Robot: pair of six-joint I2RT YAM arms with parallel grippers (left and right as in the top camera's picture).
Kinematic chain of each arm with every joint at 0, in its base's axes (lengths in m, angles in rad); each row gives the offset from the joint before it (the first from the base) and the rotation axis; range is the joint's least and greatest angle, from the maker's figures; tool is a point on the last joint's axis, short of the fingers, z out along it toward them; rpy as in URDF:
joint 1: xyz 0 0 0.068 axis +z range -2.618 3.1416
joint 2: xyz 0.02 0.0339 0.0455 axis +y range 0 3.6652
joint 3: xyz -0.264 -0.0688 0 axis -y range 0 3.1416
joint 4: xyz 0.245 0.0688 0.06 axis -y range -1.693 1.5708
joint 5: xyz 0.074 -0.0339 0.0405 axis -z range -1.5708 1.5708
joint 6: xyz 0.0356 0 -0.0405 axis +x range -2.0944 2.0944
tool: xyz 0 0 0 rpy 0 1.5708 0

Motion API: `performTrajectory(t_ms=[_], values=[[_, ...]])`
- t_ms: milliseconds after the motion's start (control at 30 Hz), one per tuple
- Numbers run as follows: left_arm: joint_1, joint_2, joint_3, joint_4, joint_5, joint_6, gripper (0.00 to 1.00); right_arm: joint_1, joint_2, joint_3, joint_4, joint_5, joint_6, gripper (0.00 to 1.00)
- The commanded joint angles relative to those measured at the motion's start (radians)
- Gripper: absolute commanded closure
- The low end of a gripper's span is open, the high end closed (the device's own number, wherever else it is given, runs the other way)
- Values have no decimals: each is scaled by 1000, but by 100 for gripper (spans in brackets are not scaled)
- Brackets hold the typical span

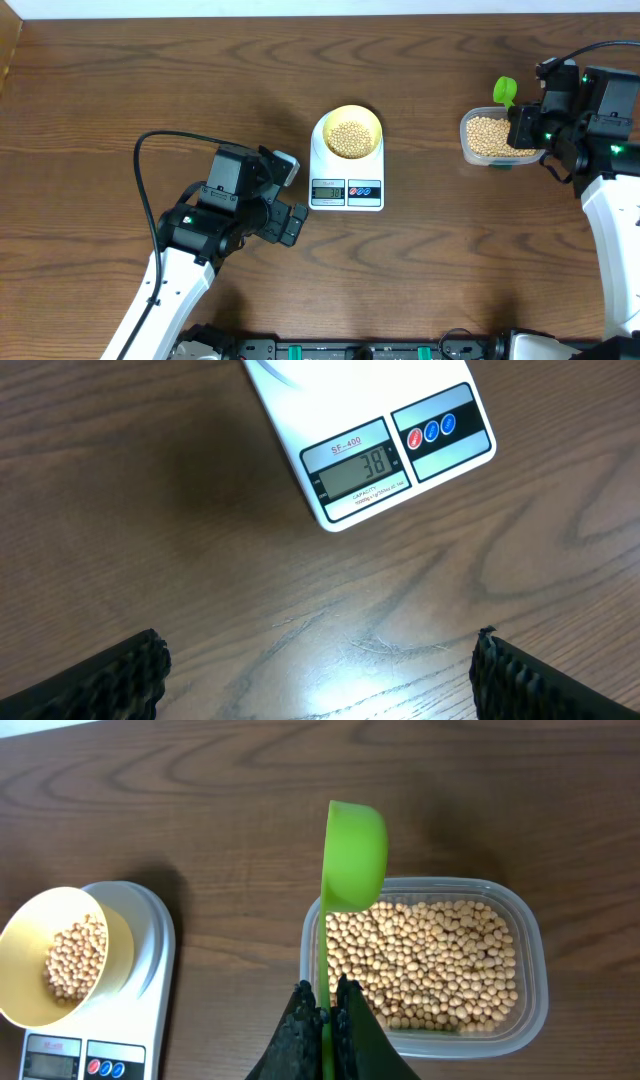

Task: Scoop item into bowl and weigh 50g on scale
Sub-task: 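Lift the empty scoop and carry it right back over the soybean tub, then dip the scoop into the tub and drag it through the soybeans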

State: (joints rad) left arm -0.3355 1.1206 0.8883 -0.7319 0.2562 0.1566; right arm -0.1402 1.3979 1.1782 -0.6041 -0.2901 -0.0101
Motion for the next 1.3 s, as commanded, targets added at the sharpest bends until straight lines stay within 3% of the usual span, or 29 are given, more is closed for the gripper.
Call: performTrajectory(t_ms=[0, 367, 767, 1000, 1267], values=[[4, 2, -1, 1, -6, -4, 2, -3, 2, 18, -4, 17, -14, 99], [4, 2, -1, 1, -6, -4, 2, -3, 53, 18, -55, 27, -15, 99], [4, 2, -1, 1, -6, -4, 2, -3, 69, 19, -71, 226, -88, 99], [4, 2, -1, 1, -6, -4, 2, -2, 98, 18, -158, 232, -104, 99], [4, 2, -1, 1, -6, -4, 2, -2, 205, 18, -136, 232, -102, 99]])
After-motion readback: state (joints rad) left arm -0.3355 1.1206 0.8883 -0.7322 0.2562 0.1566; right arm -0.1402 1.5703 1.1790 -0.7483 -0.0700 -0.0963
